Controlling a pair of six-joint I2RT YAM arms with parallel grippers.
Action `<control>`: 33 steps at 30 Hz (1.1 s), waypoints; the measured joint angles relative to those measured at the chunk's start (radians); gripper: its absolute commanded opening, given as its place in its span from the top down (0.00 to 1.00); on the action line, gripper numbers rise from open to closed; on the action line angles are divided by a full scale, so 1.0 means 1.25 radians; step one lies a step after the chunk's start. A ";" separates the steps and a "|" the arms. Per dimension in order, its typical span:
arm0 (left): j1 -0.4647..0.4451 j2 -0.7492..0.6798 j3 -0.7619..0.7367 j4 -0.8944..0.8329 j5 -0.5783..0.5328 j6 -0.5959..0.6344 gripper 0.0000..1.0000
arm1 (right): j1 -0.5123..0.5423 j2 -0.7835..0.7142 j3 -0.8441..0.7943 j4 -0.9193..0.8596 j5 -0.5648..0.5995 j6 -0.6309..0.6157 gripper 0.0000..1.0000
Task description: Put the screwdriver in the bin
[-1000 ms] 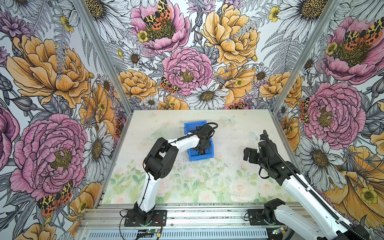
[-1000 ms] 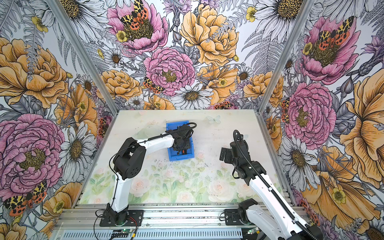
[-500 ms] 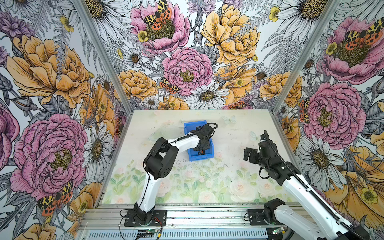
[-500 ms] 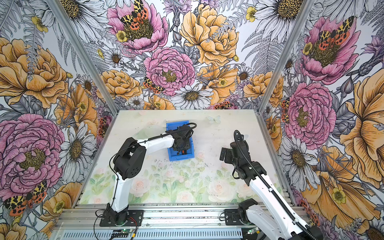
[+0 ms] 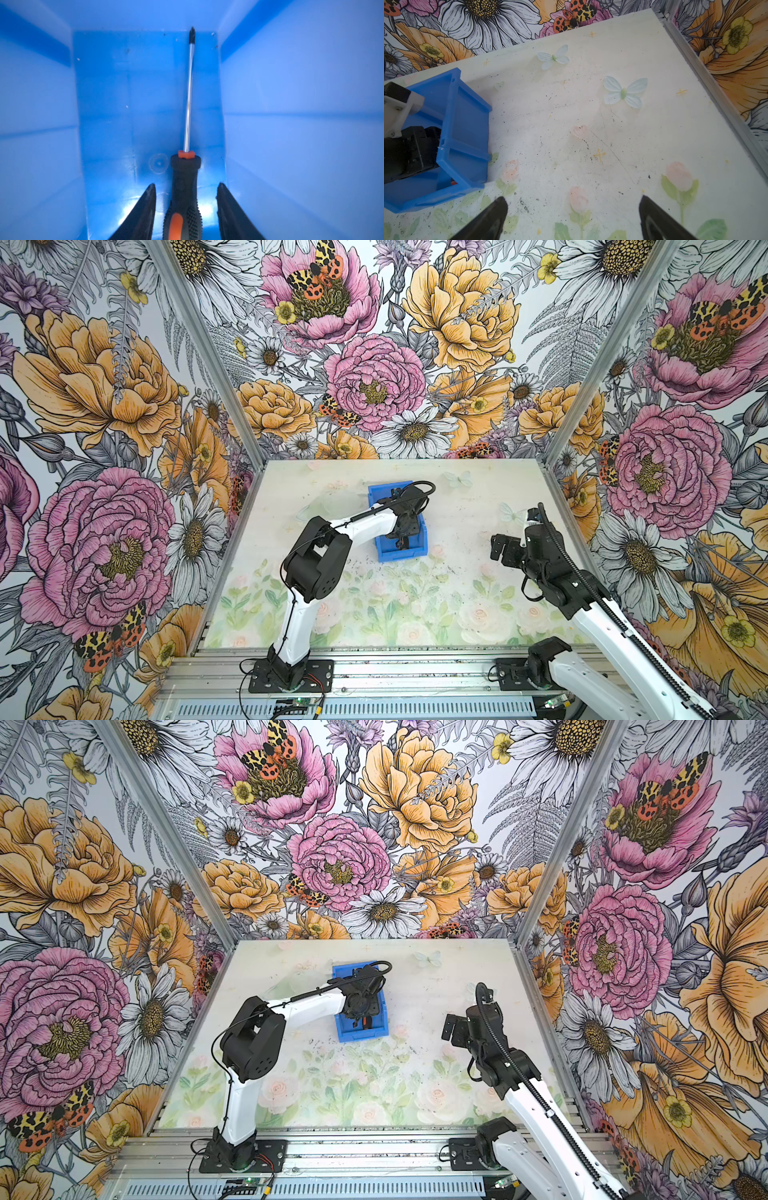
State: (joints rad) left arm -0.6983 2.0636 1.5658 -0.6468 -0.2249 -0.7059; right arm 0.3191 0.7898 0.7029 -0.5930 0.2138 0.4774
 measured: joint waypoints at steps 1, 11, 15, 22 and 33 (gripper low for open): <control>-0.002 -0.013 -0.004 -0.001 -0.003 -0.001 0.44 | 0.000 -0.003 0.000 0.000 0.000 0.000 0.01; -0.053 -0.168 -0.065 -0.009 -0.076 0.008 0.18 | -0.004 -0.048 -0.016 0.000 0.000 -0.006 0.00; -0.088 -0.275 -0.128 -0.012 -0.110 0.009 0.01 | -0.010 -0.074 -0.026 0.000 0.000 -0.013 0.01; -0.097 -0.472 -0.309 -0.012 -0.165 0.005 0.01 | -0.021 -0.091 -0.050 0.000 0.000 -0.019 0.00; -0.008 -0.709 -0.496 -0.002 -0.282 0.097 0.01 | -0.056 -0.049 -0.070 0.009 0.109 -0.028 0.00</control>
State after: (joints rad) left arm -0.7078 1.1774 0.9463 -0.6498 -0.5774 -0.5850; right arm 0.2497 0.7288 0.6155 -0.5816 0.3500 0.4419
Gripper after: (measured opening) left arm 0.986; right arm 0.995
